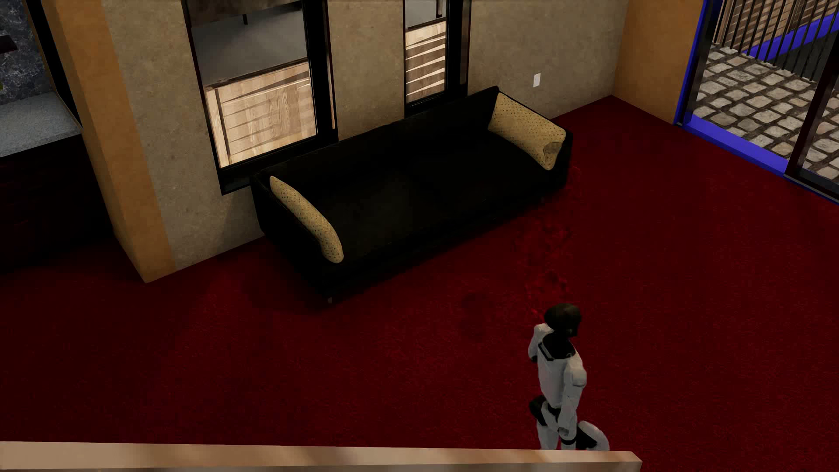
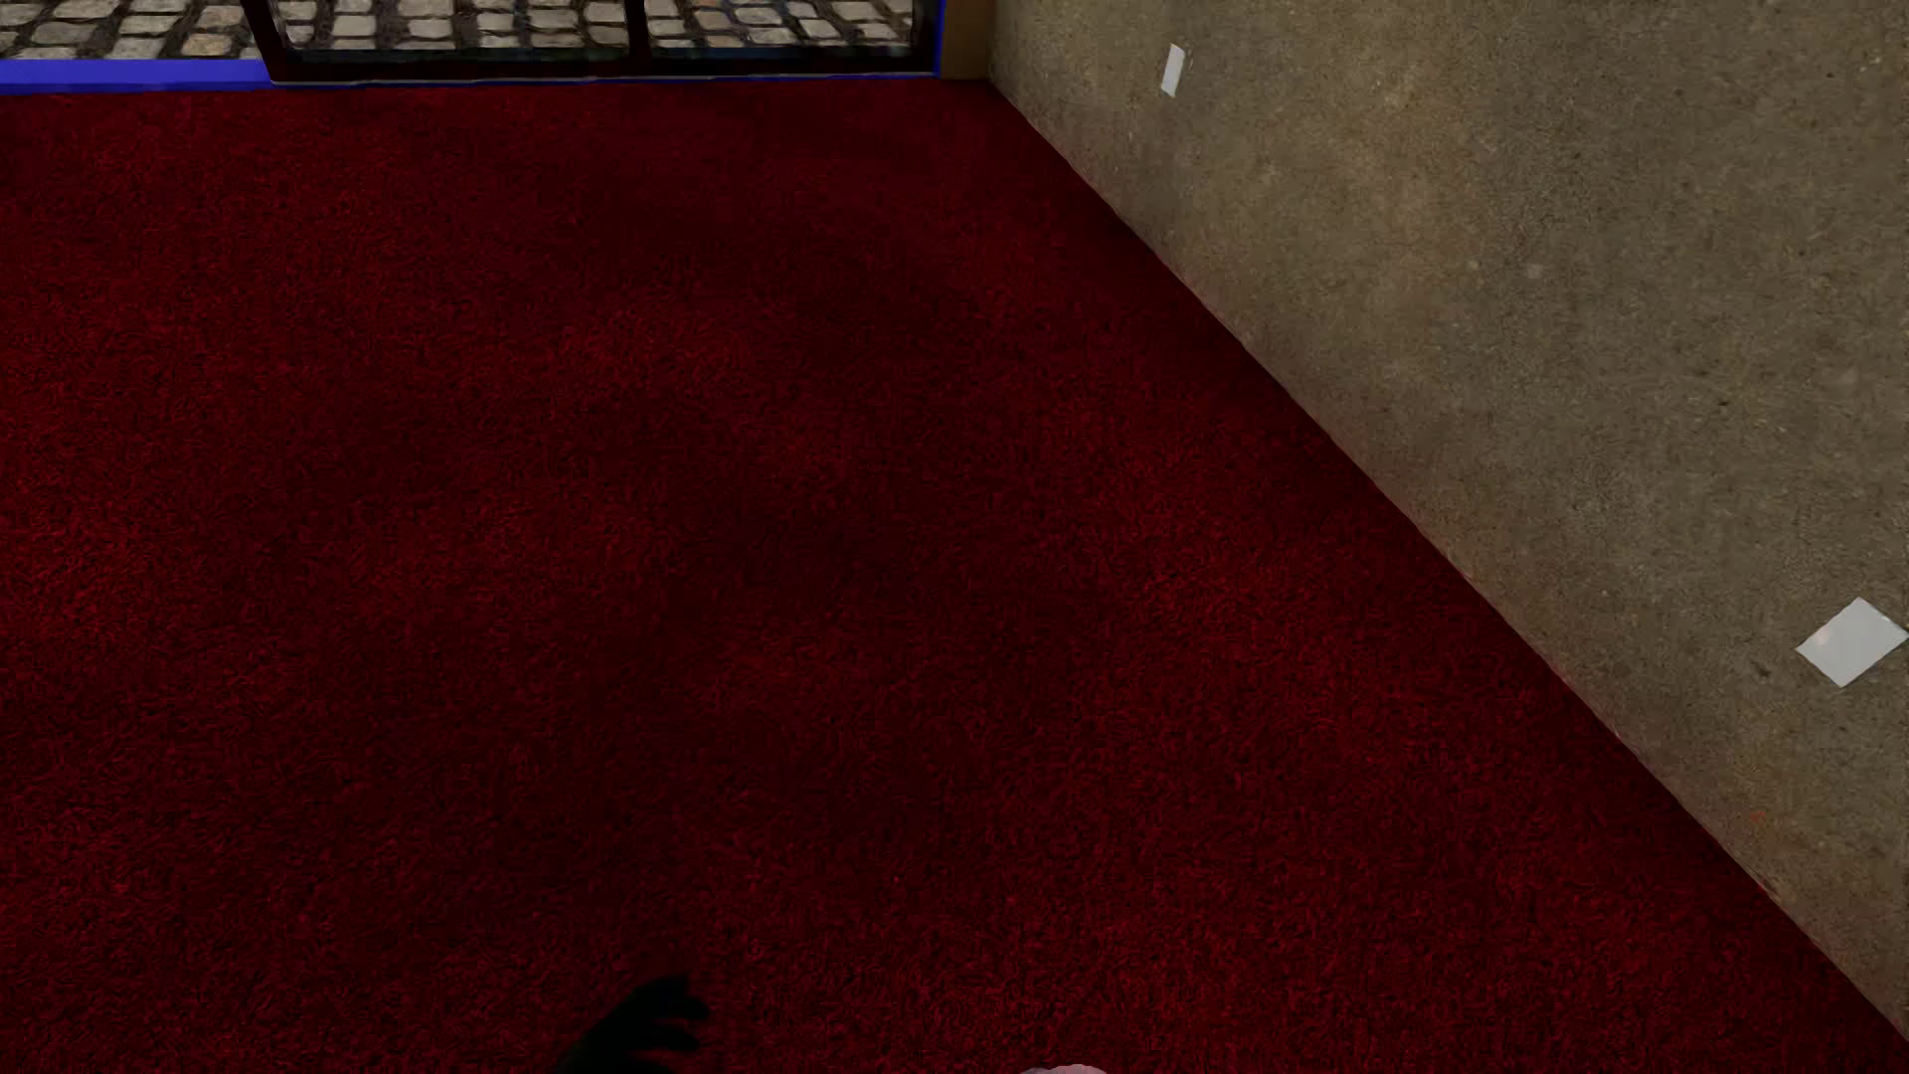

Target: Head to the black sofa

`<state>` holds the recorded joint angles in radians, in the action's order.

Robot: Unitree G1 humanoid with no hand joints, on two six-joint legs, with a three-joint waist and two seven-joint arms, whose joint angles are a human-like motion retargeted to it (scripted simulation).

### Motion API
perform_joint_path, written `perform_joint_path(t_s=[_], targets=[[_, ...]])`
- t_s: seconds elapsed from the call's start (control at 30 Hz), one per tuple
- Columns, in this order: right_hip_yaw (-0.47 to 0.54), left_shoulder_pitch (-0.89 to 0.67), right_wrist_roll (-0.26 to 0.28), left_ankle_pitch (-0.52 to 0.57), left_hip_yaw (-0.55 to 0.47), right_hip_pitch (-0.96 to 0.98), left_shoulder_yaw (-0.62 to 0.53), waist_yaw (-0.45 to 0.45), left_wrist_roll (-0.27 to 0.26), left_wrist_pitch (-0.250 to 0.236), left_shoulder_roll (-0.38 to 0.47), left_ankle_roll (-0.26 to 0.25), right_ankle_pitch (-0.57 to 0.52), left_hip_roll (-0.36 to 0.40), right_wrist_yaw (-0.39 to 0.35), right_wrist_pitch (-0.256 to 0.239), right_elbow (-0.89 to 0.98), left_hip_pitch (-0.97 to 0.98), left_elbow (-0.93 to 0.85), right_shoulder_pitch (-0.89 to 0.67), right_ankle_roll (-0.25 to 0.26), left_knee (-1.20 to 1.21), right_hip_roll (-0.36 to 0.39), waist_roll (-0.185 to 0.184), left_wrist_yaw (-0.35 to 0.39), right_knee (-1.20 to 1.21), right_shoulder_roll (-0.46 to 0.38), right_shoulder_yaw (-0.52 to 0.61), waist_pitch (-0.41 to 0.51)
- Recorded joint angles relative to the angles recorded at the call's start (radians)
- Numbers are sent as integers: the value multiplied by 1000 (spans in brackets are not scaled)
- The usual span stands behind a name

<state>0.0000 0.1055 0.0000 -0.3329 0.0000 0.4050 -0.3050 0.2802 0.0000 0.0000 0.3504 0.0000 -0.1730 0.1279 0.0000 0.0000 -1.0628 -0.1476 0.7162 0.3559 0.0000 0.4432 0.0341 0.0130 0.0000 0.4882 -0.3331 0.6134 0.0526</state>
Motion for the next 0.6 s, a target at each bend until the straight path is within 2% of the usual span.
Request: perform_joint_path(t_s=[0.03, 0.07, 0.1, 0.13, 0.17, 0.2, 0.23, 0.3, 0.33, 0.37, 0.4, 0.43, 0.47, 0.5, 0.53, 0.6], targets=[[0, -16, 0, -18, 0, -9, 14, 1, 0, 0, 2, 0, 17, -16, 0, 0, 16, -43, -32, 18, 0, -5, -2, 7, 0, -73, -3, 23, 5], [0, -21, 0, -33, 0, -9, 24, -7, 0, 0, 3, 0, 295, -31, 0, 0, 29, -93, -62, 28, 0, -19, 4, 15, 0, -166, -6, 40, 10], [0, -14, 0, -41, 0, 4, 33, -20, 0, 0, 1, 0, 362, -45, 0, 0, 34, -145, -89, 29, 0, -34, 15, 20, 0, -186, -8, 47, 11], [0, 8, 0, -39, 0, 28, 45, -32, 0, 0, -7, 0, 138, -55, 0, 0, 30, -184, -107, 21, 0, -43, 28, 21, 0, -84, -10, 43, 0], [0, 44, 0, -22, 0, 54, 54, -35, 0, 0, -21, 0, 6, -67, 0, 0, 17, -208, -110, 6, 0, -43, 43, 12, 0, -48, -14, 26, -21], [0, 83, 0, 14, 0, 74, 51, -30, 0, 0, -44, 0, -74, -87, 0, 0, -7, -217, -85, -15, 0, -29, 61, -14, 0, -10, -21, 6, -45], [0, 117, 0, 76, 0, 78, 24, -21, 0, 0, -76, 0, -107, -112, 0, 0, -40, -218, -21, -45, 0, 6, 78, -56, 0, 32, -32, -15, -59], [0, 148, 0, 285, 0, 8, -143, -6, 0, 0, -126, 0, -46, -153, 0, 0, -88, -164, 178, -122, 0, 170, 95, -139, 0, 91, -59, -56, -50], [0, 147, 0, 420, 0, -39, -280, -7, 0, 0, -126, 0, -1, -170, 0, 0, -80, -80, 243, -163, 0, 302, 102, -159, 0, 94, -66, -97, -37], [0, 139, 0, 544, 0, -82, -364, -27, 0, 0, -118, 0, 46, -190, 0, 0, -58, 34, 281, -210, 0, 460, 129, -173, 0, 80, -75, -94, -13], [0, 148, 0, 582, 0, -119, -407, -63, 0, 0, -102, 0, 99, -195, 0, 0, -16, 151, 287, -244, 0, 629, 144, -173, 0, 78, -84, -94, 4], [0, 166, 0, 507, 0, -163, -394, -105, 0, 0, -90, 0, 153, -189, 0, 0, 32, 257, 289, -270, 0, 787, 149, -166, 0, 78, -96, -97, 20], [0, 189, 0, 384, 0, -220, -343, -150, 0, 0, -81, 0, 205, -175, 0, 0, 81, 349, 291, -296, 0, 898, 147, -157, 0, 70, -108, -108, 37], [0, 221, 0, 286, 0, -286, -313, -192, 0, 0, -67, 0, 253, -155, 0, 0, 134, 422, 277, -312, 0, 940, 128, -144, 0, 64, -117, -151, 50], [0, 244, 0, 242, 0, -347, -252, -240, 0, 0, -58, 0, 297, -147, 0, 0, 179, 492, 265, -333, 0, 916, 118, -137, 0, 49, -127, -185, 61], [0, 279, 0, 291, 0, -440, -147, -338, 0, 0, -46, 0, 376, -149, 0, 0, 258, 602, 220, -372, 0, 667, 91, -121, 0, 22, -138, -284, 57]])
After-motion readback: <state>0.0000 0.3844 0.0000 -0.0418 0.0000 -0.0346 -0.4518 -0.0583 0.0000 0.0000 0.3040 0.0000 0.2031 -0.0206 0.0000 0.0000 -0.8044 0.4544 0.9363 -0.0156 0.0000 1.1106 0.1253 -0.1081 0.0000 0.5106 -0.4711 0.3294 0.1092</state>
